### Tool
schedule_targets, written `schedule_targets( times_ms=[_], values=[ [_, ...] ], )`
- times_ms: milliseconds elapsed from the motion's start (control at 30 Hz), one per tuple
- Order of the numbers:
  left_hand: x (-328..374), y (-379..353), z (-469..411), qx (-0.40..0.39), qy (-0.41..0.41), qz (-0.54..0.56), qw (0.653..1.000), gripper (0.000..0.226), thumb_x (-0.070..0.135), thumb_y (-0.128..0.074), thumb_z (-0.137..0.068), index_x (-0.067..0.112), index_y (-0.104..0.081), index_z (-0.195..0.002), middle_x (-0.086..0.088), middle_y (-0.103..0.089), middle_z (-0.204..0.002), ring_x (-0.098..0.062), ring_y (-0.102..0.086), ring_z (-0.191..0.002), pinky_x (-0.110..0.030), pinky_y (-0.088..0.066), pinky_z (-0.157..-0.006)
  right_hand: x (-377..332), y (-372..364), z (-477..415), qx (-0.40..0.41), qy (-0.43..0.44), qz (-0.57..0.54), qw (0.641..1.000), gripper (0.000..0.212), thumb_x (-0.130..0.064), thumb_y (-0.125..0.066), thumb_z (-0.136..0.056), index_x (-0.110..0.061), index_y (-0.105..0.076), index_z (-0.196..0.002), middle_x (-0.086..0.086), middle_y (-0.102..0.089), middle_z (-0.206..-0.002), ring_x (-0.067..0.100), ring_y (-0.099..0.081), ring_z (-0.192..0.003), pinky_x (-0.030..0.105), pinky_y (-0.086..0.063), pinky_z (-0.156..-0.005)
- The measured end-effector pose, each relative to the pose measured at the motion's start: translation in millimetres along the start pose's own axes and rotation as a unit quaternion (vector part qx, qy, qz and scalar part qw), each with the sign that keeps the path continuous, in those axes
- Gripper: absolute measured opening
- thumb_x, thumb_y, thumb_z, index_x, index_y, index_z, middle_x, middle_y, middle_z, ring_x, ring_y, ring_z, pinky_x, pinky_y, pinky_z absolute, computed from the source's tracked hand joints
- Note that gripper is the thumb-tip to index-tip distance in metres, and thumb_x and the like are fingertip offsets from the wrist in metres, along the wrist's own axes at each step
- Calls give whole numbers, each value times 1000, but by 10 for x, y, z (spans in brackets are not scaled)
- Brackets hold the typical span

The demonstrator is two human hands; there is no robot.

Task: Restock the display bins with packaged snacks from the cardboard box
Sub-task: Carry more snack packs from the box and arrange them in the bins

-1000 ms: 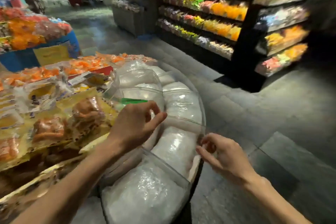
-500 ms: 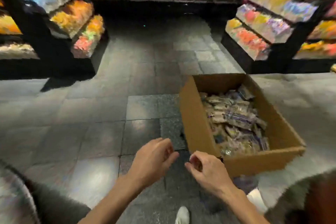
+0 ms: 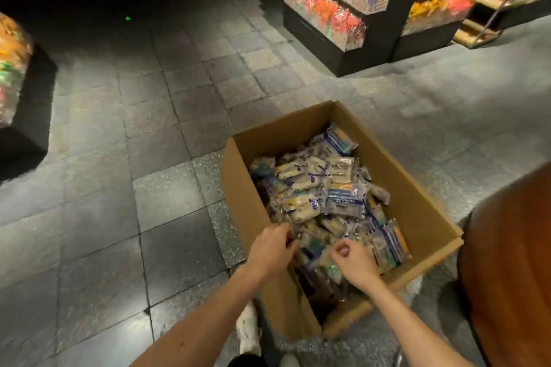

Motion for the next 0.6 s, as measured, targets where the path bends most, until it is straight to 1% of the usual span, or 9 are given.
schedule_targets(
  times_ms=[67,200,267,333,367,400,467,533,600],
  values=[
    [-93,1,-445,-23,-1,6,1000,25,38,-54,-100,16,-59,-112,-4,-62,-111,-24,-58,-104,-37,-50,-88,-43,-36,-301,4,-44,-55,998,21,-35,-67,-95,-17,-64,-106,-2,-66,-99,14,-62,-92,26,-46,-72],
    [-344,23,-1453,-63,2,-20,998,41,41,-49,-101,18,-53,-134,-3,-52,-133,-26,-47,-128,-39,-43,-105,-111,-247,-979,27,-137,-200,970,39,-33,-75,-88,-7,-66,-116,4,-67,-113,21,-63,-106,32,-50,-95],
    [-440,23,-1907,-75,-3,-34,997,44,43,-49,-100,17,-51,-136,-4,-48,-137,-29,-44,-132,-40,-40,-106,-131,-370,-1288,35,-182,-244,952,43,-33,-79,-85,-2,-66,-112,8,-69,-110,22,-65,-101,34,-52,-95],
    [-494,57,-2243,-86,18,-10,996,51,41,-56,-98,15,-44,-141,-8,-44,-142,-30,-39,-134,-42,-38,-109,-151,-499,-1524,36,-221,-279,934,57,-36,-83,-80,-1,-62,-119,9,-69,-109,22,-67,-95,33,-57,-84],
    [-505,70,-2398,-87,19,-12,996,56,41,-58,-97,15,-41,-144,-9,-42,-145,-30,-38,-136,-43,-37,-110,-194,-542,-1599,34,-238,-296,924,66,-38,-86,-76,-2,-58,-124,9,-68,-111,21,-66,-95,30,-56,-78],
    [-521,69,-2539,-92,18,-22,995,62,42,-60,-96,15,-37,-147,-11,-39,-149,-30,-36,-139,-43,-36,-112,-218,-586,-1671,40,-250,-317,914,84,-42,-90,-68,-2,-52,-132,9,-65,-117,22,-65,-100,31,-55,-81],
    [-589,-13,-2815,-114,28,-17,993,77,48,-60,-95,14,-24,-154,-13,-28,-158,-31,-26,-146,-45,-30,-116,-286,-631,-1778,66,-291,-353,887,118,-44,-94,-58,-1,-31,-148,14,-54,-138,30,-56,-122,42,-50,-102],
    [-651,-138,-3025,-154,49,2,987,84,58,-52,-96,16,-14,-158,-11,-18,-164,-31,-19,-150,-46,-24,-118,-254,-655,-1863,111,-327,-368,863,121,-29,-91,-70,1,-10,-154,19,-39,-150,35,-43,-137,43,-37,-116],
    [-698,-263,-3168,-190,60,18,980,79,62,-43,-97,25,-11,-159,-9,-22,-163,-32,-23,-148,-50,-23,-117,-215,-665,-1886,153,-362,-374,840,112,-18,-89,-74,-2,-9,-151,21,-38,-150,36,-41,-137,40,-36,-116]
  ],
)
Point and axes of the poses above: each hand's wrist, its own z-axis away from the middle knuckle, its own y-axis out of the back of the hand, x = y × z, the point moved 6 cm from there along -z, towards the middle knuckle
